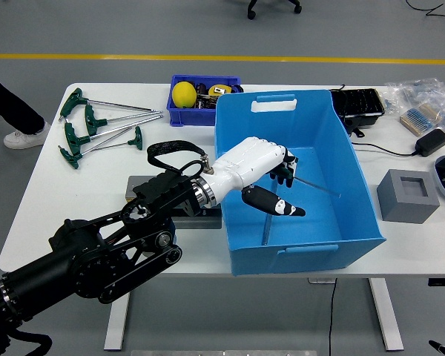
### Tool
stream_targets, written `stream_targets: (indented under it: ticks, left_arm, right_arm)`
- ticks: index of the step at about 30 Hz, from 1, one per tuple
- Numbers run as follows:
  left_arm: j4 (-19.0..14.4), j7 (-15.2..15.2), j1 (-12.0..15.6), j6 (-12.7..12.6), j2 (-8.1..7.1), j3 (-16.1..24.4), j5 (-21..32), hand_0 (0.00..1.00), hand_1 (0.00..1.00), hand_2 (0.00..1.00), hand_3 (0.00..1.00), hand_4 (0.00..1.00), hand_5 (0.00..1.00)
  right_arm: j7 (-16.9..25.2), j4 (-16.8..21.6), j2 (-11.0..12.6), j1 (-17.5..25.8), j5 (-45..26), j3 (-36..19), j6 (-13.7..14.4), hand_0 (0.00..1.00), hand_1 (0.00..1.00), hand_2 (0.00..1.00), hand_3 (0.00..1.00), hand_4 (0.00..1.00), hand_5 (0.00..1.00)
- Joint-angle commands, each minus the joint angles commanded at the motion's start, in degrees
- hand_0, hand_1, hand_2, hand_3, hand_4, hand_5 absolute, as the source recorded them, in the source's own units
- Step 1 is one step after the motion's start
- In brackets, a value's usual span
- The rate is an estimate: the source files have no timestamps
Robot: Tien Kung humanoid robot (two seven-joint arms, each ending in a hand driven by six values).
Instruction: Lift tool from toolbox,place it in box,lift tool from toolbox,place it in box
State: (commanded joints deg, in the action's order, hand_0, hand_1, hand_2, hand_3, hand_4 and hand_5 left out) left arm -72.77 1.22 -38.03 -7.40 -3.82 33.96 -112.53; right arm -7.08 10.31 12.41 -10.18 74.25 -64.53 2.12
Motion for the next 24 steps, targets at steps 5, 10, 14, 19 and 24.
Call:
stream_targets:
  ticks: [5,10,14,19,24]
  left_arm:
    - [0.25,-0.23,0.29,0.26,-0.31,0.37,1.13,0.767,0.817,0.940,0.858,0.998,0.687]
    - [0.45,-0.16,0.85,-0.45,-0.47,1.68,1.94,0.825,0.880,0.998,0.881,0.998,0.701]
    - [0.52,-0.18,1.39,-1.21,-0.73,2.92,2.22,0.835,0.890,0.998,0.882,0.998,0.715]
    - [0.46,-0.16,3.10,-2.57,-0.89,6.01,2.61,0.835,0.890,0.998,0.882,0.998,0.715]
    - [-0.42,-0.52,7.64,-6.14,-0.65,12.40,5.57,0.842,0.889,0.998,0.874,0.998,0.732]
  right_arm:
    - [0.10,0.00,0.00,-0.16,-0.06,0.15,-0.04,0.766,0.686,0.725,0.667,0.947,0.762]
    - [0.06,0.00,0.03,-0.12,0.02,0.12,-0.04,0.766,0.686,0.725,0.666,0.947,0.763]
    - [0.03,0.00,0.02,-0.02,-0.17,0.28,-0.02,0.766,0.686,0.725,0.666,0.947,0.763]
    - [0.00,0.00,0.01,0.16,-0.27,0.38,-0.02,0.766,0.686,0.725,0.666,0.947,0.763]
    - [0.07,0.00,0.02,0.16,-0.26,0.32,0.01,0.766,0.686,0.725,0.667,0.947,0.763]
